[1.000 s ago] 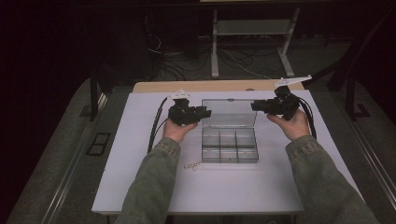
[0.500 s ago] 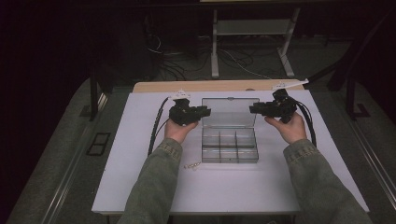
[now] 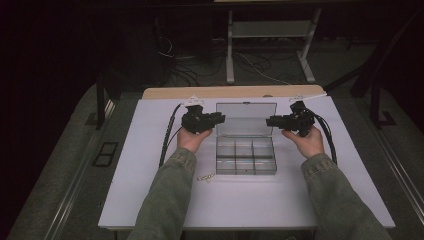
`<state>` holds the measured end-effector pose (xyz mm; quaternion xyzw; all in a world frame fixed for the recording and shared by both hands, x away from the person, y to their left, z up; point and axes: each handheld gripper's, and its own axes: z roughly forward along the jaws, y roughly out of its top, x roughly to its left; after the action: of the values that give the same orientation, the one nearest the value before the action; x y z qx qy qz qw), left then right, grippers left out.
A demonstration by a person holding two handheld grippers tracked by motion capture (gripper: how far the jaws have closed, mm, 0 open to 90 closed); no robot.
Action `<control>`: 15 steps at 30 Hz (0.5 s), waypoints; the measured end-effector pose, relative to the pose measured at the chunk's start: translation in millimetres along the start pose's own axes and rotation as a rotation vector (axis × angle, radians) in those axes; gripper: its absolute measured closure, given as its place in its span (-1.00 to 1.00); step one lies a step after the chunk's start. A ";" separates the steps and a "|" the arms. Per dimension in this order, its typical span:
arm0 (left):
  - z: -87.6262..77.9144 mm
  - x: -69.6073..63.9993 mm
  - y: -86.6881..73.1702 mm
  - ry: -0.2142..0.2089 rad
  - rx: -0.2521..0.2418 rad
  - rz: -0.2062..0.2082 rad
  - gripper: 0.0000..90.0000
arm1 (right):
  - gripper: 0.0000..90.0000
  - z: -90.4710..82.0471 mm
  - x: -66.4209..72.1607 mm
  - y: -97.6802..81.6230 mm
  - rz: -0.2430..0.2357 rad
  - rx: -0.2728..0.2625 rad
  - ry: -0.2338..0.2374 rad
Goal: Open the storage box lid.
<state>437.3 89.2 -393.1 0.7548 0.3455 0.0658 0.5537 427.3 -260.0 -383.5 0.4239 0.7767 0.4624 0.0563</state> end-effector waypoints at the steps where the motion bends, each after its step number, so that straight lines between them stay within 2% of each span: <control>1: 0.5 0.7 -0.3 0.001 -0.003 -0.001 0.57 | 0.49 1.2 -0.9 -0.4 0.002 0.005 0.004; 5: 2.7 2.9 -0.6 0.006 -0.016 -0.015 0.57 | 0.52 8.9 -7.1 -3.1 0.018 0.021 0.027; 8: 4.3 5.9 -1.8 0.010 -0.021 -0.023 0.57 | 0.53 11.6 -10.6 -4.1 0.030 0.010 0.040; 15: 7.3 11.8 -4.9 0.011 -0.040 -0.058 0.56 | 0.57 13.8 -12.3 -4.2 0.018 0.004 0.026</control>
<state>447.6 91.2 -403.5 0.7329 0.3689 0.0610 0.5684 439.2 -260.4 -398.3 0.4250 0.7744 0.4669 0.0409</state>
